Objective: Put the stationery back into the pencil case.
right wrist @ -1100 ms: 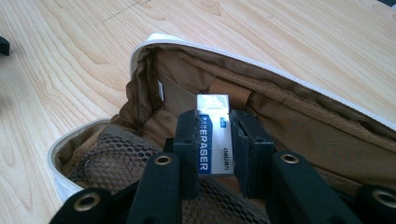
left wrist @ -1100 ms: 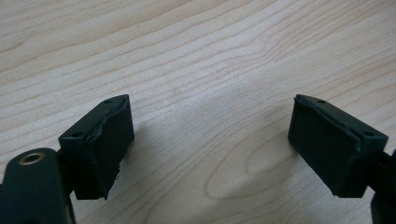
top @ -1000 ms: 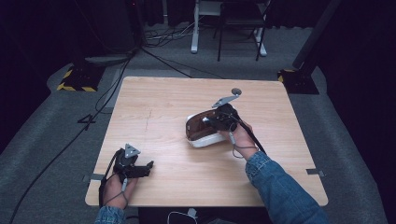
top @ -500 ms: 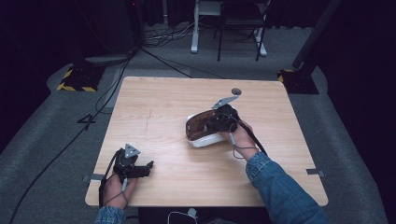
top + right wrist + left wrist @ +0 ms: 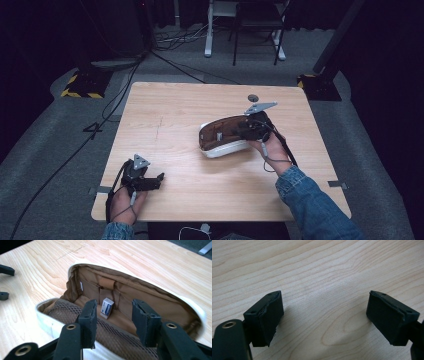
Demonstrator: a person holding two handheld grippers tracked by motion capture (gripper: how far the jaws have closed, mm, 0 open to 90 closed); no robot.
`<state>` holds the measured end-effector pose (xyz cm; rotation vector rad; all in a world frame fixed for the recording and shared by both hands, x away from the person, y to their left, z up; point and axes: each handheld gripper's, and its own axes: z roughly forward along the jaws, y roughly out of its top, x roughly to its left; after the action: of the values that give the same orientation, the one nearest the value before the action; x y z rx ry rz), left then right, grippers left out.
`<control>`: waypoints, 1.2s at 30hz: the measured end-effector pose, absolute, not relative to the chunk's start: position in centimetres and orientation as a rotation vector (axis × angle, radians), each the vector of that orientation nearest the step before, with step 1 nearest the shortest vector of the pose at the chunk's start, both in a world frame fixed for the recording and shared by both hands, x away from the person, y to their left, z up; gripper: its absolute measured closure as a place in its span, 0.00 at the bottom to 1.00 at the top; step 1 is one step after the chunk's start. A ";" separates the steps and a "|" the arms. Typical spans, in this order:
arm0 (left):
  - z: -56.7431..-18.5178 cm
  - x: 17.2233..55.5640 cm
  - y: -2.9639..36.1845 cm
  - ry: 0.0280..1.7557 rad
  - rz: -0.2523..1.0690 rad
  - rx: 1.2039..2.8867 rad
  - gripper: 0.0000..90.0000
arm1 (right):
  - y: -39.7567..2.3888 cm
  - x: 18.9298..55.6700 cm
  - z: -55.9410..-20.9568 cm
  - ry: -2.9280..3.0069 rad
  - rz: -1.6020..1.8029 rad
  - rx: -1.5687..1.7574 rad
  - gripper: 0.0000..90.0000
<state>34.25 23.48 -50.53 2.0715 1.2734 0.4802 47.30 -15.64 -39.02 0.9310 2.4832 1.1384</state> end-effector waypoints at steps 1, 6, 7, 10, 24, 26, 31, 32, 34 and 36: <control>-50.5 34.2 23.5 1.274 0.480 2.071 0.16 | -16.1 47.0 -38.8 2.481 1.149 0.934 0.61; -50.5 34.2 23.5 1.274 0.480 2.071 0.16 | -17.3 45.4 -38.0 2.459 1.193 0.913 0.59; -50.5 34.2 23.5 1.274 0.480 2.071 0.16 | -17.6 45.2 -37.9 2.457 1.196 0.909 0.59; -50.5 34.3 23.5 1.273 0.480 2.074 0.16 | -18.5 44.4 -37.5 2.441 1.197 0.908 0.58; -50.5 34.5 23.4 1.269 0.487 2.079 0.16 | -23.5 41.4 -37.3 2.366 1.153 0.936 0.53; -50.5 34.5 23.4 1.269 0.486 2.078 0.16 | -24.3 41.1 -37.4 2.356 1.158 0.954 0.53; -50.5 34.5 23.4 1.268 0.485 2.076 0.16 | -25.9 40.3 -37.9 2.330 1.127 0.953 0.51; -50.5 34.5 23.4 1.268 0.484 2.077 0.16 | -26.2 40.2 -38.1 2.331 1.127 0.952 0.51; -50.5 34.4 23.4 1.274 0.480 2.073 0.16 | -26.9 40.1 -38.5 2.334 1.118 0.966 0.51; -50.5 34.4 23.4 1.273 0.481 2.073 0.16 | -27.8 39.8 -39.2 2.328 1.110 1.000 0.51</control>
<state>34.43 23.36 -50.51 2.0727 1.2734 0.4809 39.83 -27.81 -39.20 1.0003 2.3275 1.1102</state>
